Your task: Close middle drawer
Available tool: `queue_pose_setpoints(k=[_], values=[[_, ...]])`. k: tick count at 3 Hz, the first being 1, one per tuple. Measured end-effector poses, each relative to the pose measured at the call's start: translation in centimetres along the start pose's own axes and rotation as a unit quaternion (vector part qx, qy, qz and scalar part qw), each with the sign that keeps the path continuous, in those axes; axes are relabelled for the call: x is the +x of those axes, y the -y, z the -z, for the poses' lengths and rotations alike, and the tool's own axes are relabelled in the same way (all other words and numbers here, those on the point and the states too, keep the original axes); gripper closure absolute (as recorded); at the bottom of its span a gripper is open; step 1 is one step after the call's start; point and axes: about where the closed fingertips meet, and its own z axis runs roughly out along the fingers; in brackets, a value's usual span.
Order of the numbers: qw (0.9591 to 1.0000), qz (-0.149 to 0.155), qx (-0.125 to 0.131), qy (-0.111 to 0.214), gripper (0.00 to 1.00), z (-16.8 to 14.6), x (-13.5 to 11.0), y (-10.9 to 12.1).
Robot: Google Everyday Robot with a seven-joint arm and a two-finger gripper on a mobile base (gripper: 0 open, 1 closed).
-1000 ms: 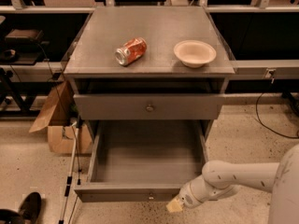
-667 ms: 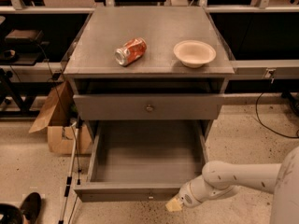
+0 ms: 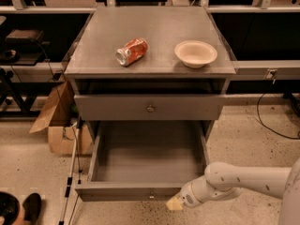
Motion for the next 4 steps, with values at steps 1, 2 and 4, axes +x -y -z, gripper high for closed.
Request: queue_pose_setpoints(k=[1,2,4], values=[[0.9999,0.0,0.003,0.012,1.0,0.1,-0.6,0.1],[0.9998,0.001,0.005,0.019,1.0,0.2,-1.1,0.0],[0.9991,0.003,0.014,0.039,1.0,0.6,-2.3,0.2]])
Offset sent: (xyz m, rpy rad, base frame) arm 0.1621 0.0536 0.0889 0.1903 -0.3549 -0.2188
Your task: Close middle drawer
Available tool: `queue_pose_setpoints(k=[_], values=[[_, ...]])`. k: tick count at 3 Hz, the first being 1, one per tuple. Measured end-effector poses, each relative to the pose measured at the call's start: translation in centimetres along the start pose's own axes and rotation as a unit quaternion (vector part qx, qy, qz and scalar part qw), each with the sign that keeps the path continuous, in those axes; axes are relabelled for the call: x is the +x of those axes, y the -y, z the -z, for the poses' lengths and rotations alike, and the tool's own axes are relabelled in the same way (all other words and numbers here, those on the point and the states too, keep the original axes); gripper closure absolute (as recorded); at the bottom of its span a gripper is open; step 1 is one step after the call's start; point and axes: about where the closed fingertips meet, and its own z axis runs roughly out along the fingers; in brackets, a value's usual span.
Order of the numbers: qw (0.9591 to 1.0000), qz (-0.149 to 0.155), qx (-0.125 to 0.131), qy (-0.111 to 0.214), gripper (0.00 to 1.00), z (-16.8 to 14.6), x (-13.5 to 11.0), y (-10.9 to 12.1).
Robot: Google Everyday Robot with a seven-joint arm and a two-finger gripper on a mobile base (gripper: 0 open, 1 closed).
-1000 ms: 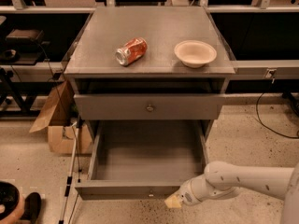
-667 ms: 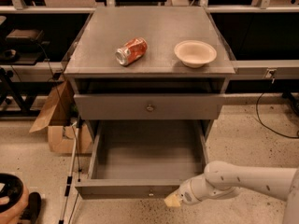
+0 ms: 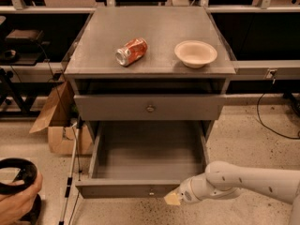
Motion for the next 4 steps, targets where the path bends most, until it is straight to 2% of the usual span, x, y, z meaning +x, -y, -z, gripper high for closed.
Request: queue_pose_setpoints(k=[1,2,3,4], values=[[1.0,0.0,0.005,0.008,1.0,0.2,-0.6,0.2],[0.9995,0.0,0.02,0.023,1.0,0.4,-2.5,0.9],[0.9995,0.0,0.021,0.024,1.0,0.5,-2.4,0.7],[0.9988,-0.001,0.032,0.035,1.0,0.7,-3.8,1.3]])
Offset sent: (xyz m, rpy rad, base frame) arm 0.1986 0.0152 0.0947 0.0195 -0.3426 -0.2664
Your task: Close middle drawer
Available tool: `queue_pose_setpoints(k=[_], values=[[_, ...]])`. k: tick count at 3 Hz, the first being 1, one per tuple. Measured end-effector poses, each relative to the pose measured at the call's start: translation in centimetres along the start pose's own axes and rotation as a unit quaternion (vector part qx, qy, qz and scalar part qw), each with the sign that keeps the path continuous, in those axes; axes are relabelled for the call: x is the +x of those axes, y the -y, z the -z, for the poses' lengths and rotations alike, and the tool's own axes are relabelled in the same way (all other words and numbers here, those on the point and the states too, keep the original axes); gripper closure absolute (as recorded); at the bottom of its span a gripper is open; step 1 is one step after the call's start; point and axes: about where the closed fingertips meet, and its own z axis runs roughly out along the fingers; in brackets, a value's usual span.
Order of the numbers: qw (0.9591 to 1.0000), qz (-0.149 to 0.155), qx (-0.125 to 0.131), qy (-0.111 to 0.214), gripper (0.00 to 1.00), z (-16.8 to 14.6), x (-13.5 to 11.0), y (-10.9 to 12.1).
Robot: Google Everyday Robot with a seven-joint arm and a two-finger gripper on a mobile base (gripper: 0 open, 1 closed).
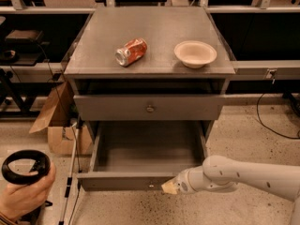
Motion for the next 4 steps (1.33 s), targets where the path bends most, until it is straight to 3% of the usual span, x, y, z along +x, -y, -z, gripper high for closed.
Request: queue_pose_setpoints(k=[4], values=[[0.9987,-0.001,0.041,0.032,1.0,0.2,-3.9,1.6]])
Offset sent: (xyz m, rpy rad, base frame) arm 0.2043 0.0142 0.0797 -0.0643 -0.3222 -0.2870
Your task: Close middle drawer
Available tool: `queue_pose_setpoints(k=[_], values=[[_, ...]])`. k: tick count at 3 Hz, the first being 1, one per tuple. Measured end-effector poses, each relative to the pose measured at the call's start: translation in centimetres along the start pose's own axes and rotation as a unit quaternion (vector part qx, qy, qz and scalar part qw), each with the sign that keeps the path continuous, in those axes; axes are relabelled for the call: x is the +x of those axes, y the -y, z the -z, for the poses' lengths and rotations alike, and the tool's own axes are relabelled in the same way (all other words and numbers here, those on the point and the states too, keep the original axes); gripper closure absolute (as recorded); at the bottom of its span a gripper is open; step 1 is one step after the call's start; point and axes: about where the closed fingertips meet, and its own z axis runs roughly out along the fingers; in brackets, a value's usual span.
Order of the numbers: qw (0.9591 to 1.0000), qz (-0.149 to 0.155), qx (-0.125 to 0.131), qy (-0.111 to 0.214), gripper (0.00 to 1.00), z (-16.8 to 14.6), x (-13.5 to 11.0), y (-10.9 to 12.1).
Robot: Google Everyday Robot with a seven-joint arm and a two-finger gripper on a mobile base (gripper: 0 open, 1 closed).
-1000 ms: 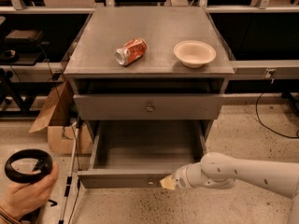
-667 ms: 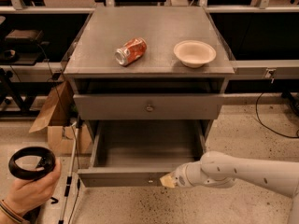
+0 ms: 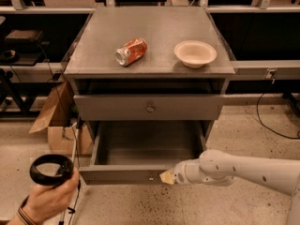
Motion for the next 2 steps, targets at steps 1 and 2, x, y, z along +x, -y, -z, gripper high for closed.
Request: queue_pose_setpoints(k=[1,2], values=[[0.9999,-0.001,0.011,0.004,1.0,0.04,-0.69,0.58],[0.9997,-0.003,0.021,0.006,1.0,0.16,-1.11,1.31]])
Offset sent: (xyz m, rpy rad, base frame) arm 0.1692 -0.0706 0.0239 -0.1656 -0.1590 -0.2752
